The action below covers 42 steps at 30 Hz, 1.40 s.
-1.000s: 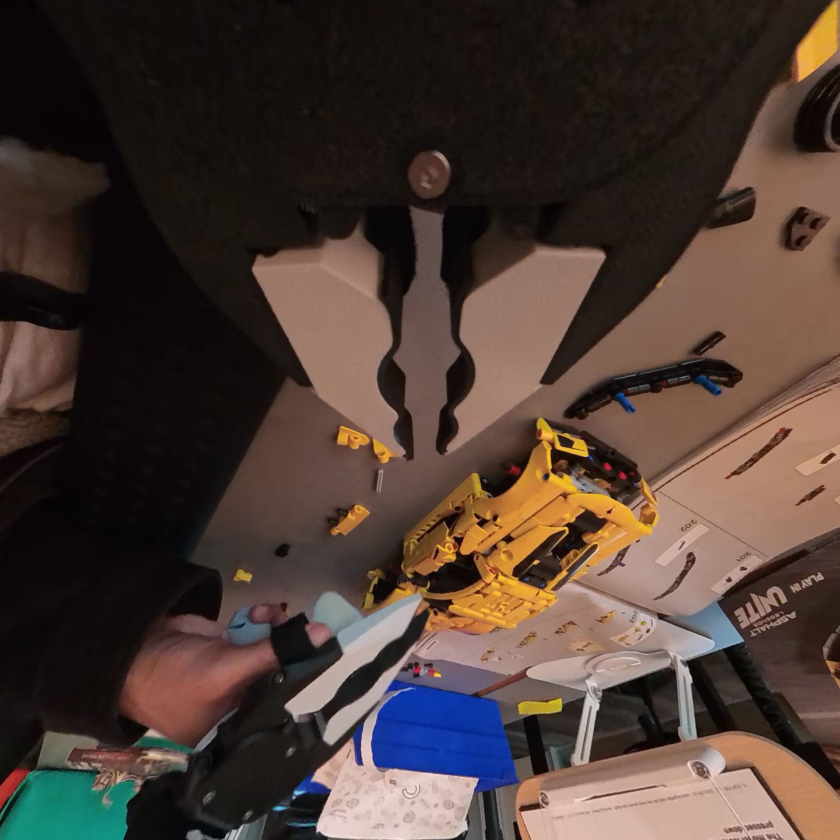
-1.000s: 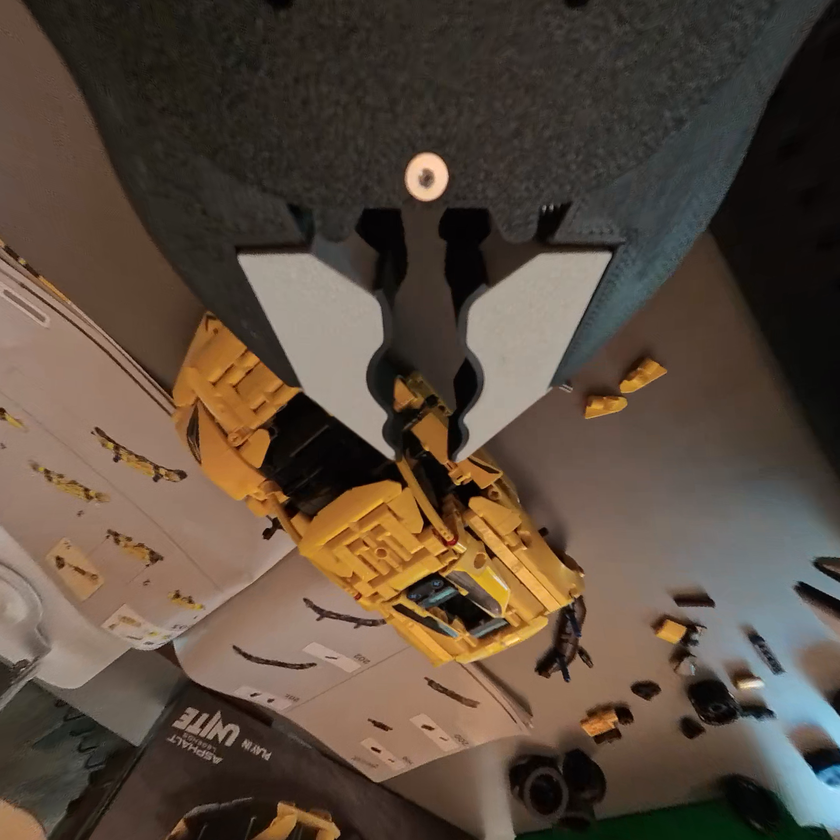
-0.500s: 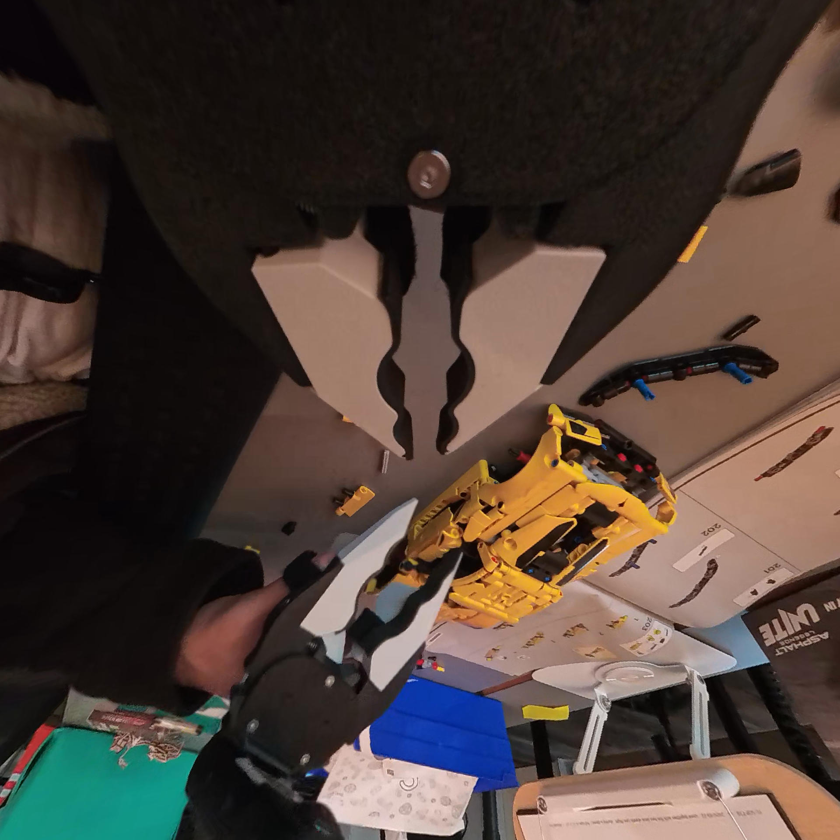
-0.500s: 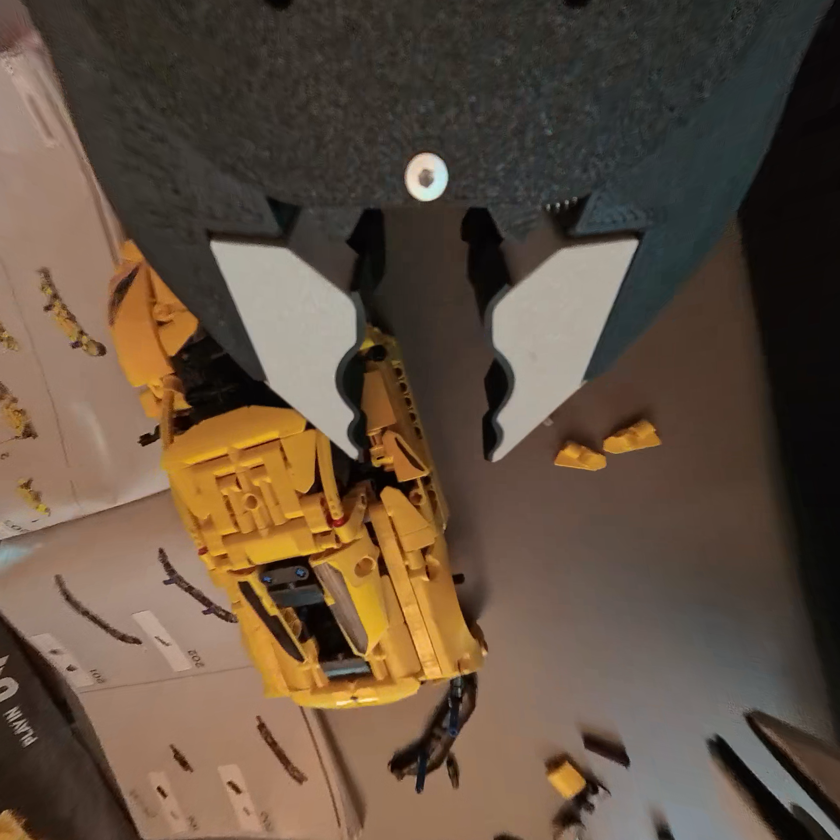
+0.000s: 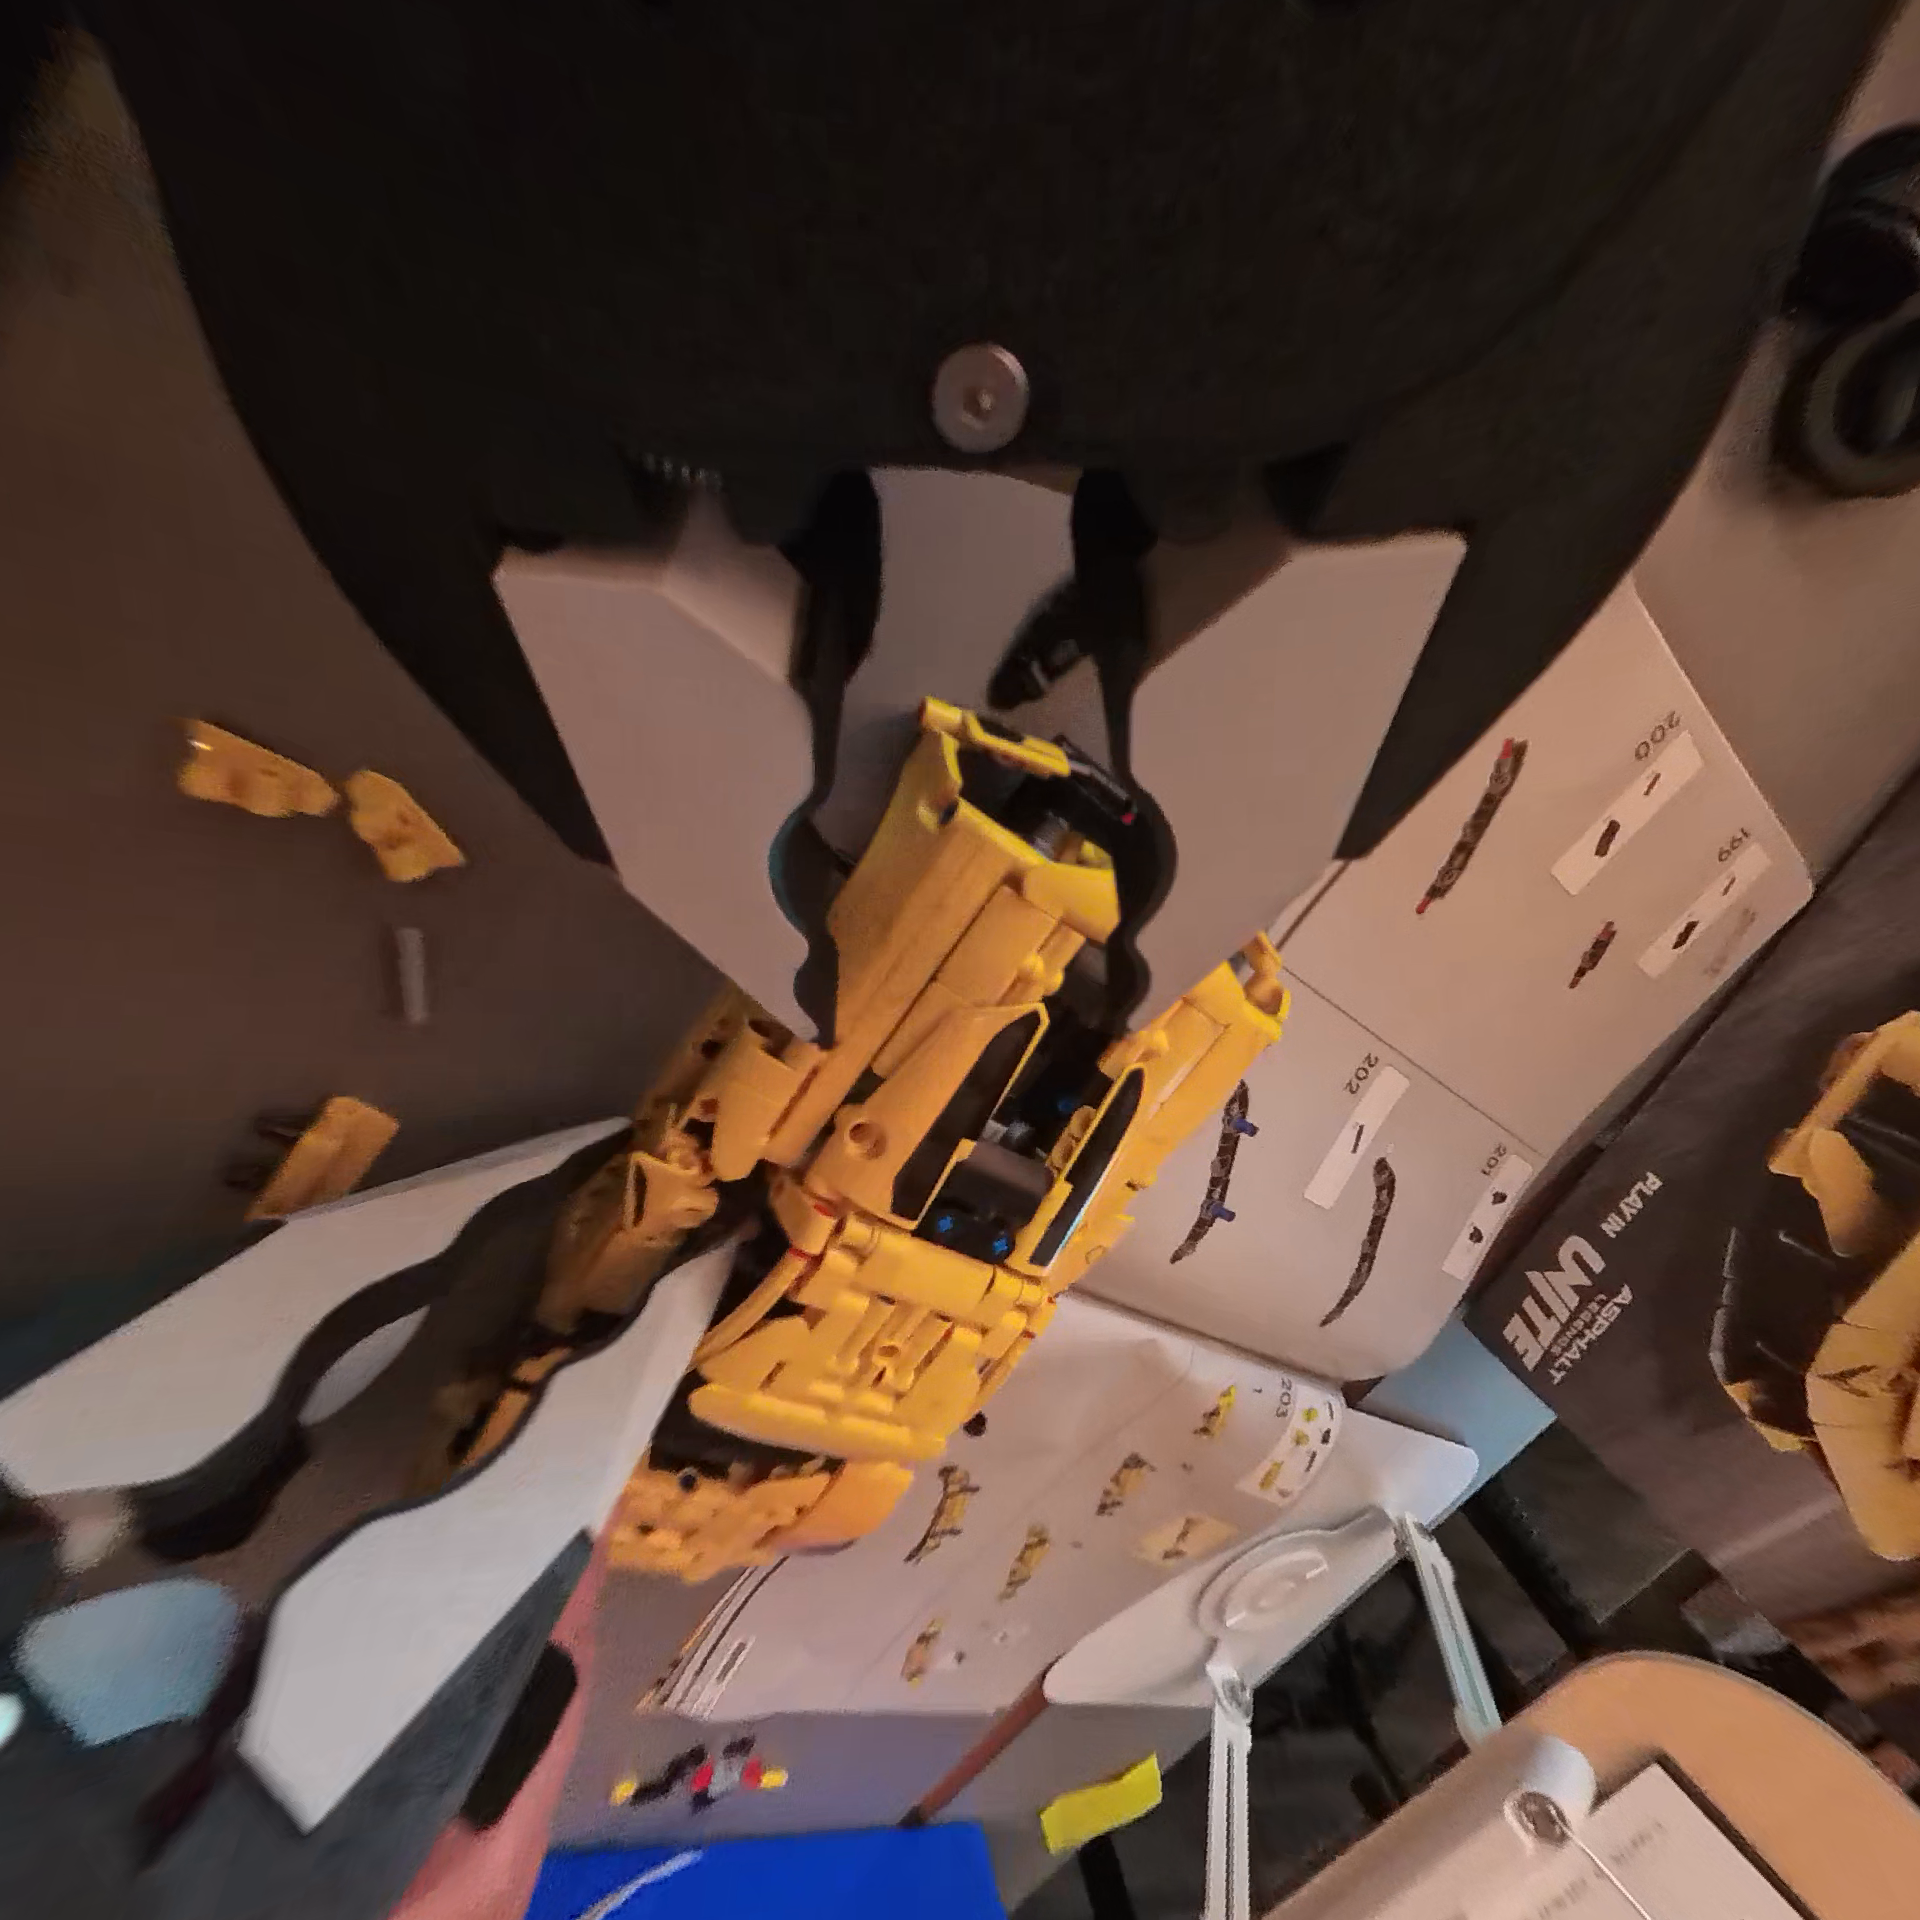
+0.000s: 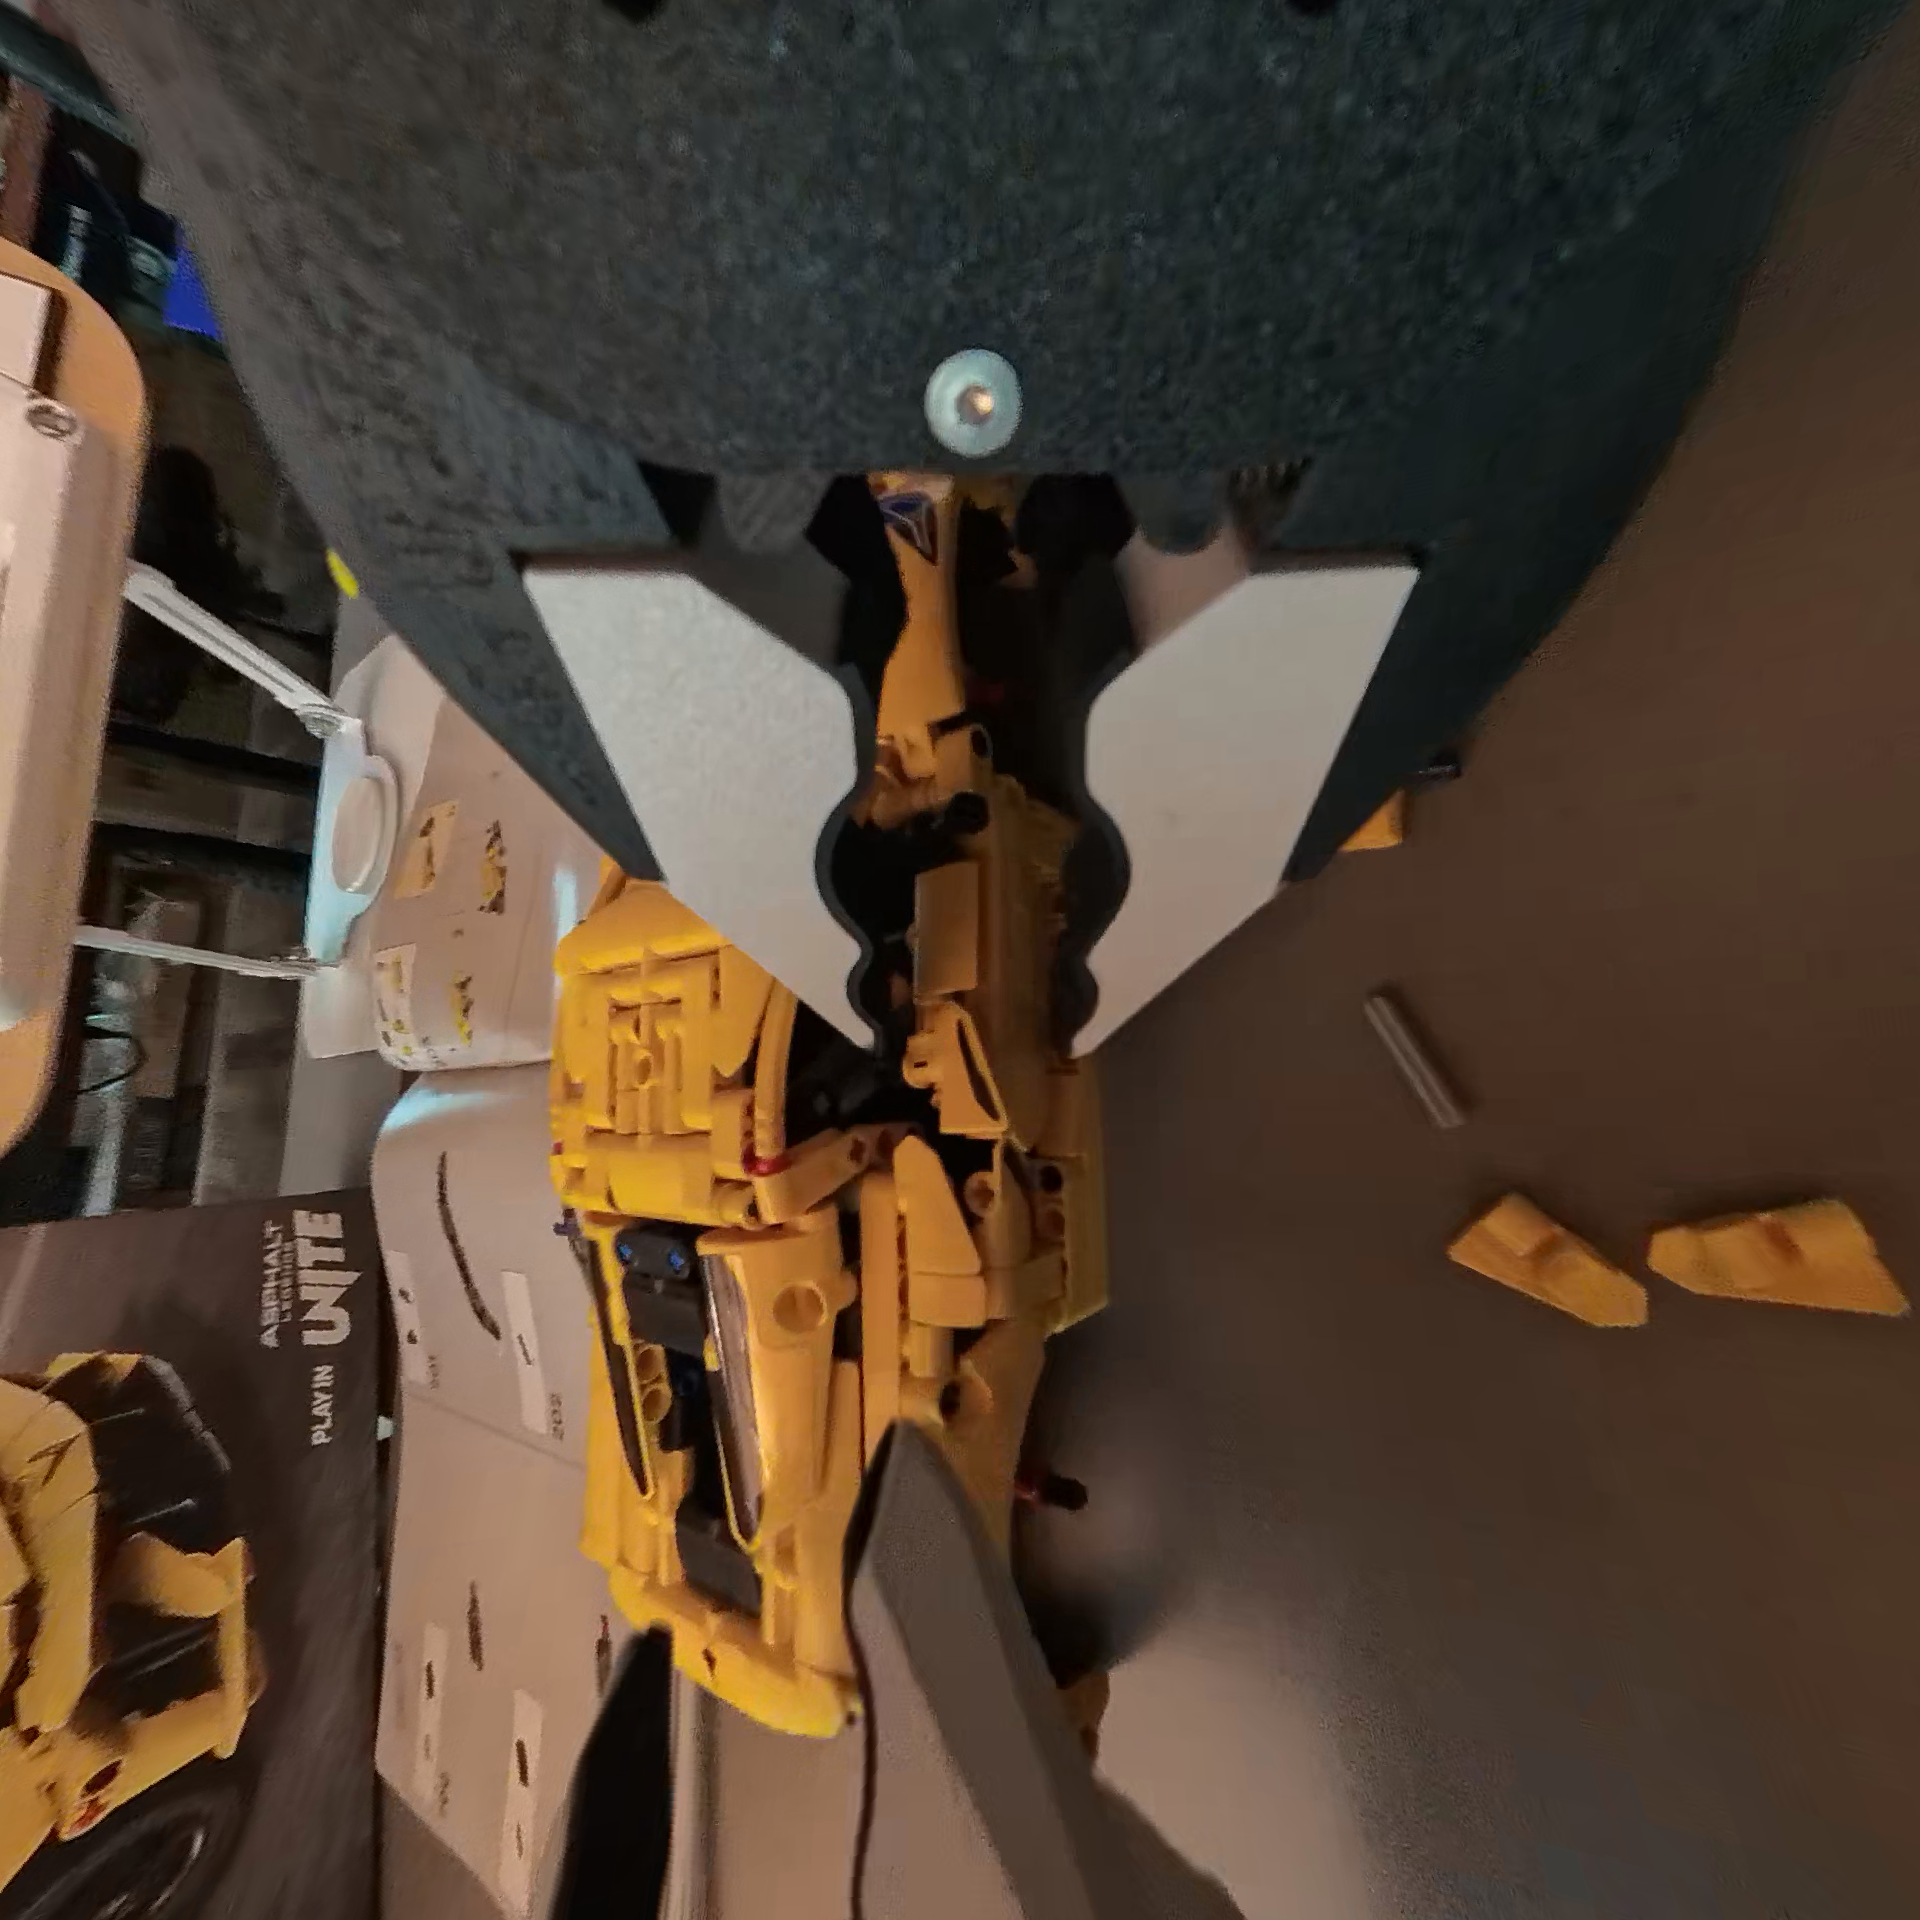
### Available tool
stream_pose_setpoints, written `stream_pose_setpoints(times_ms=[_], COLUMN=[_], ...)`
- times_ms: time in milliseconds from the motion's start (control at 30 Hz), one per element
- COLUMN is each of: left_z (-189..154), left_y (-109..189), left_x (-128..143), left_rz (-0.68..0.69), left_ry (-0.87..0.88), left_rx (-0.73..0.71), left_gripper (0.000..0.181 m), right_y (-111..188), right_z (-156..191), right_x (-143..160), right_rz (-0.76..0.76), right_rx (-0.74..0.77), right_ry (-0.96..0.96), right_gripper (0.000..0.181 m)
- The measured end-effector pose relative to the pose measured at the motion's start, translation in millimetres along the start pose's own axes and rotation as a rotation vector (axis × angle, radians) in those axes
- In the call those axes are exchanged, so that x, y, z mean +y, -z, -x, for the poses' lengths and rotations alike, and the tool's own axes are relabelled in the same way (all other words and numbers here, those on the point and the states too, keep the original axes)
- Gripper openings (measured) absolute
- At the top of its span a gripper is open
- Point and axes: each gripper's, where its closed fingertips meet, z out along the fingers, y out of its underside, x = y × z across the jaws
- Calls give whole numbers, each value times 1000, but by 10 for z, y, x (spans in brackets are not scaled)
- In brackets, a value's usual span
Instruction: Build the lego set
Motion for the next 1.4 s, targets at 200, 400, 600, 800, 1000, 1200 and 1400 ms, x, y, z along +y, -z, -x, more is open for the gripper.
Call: stream_pose_setpoints(times_ms=[200, 400, 600, 800, 1000, 1200, 1400], left_z=[21, 14, 1, 0, -9, -12, -7], left_y=[-81, -84, -91, -86, -80, -82, -89], left_x=[0, 9, 6, -2, 2, 7, 6], left_rz=[1, -9, -12, -16, -21, -27, -24], left_ry=[11, 38, 50, 55, 74, 86, 81], left_rx=[-8, -3, 9, -9, -12, 1, 0], left_gripper=[54, 54, 54, 53, 52, 51, 52], right_y=[63, 200, 275, 336, 450, 176, 363], right_z=[26, 133, 270, 285, 289, 485, 611], right_x=[-10, -16, 4, -95, -393, -303, -170], right_rz=[-56, -145, -147, -146, -283, -137, -60], right_rx=[-113, -210, -345, -455, -341, -309, -518], right_ry=[-13, 86, 147, -95, -537, -290, -164], right_gripper=[24, 18, 19, 45, 78, 61, 26])
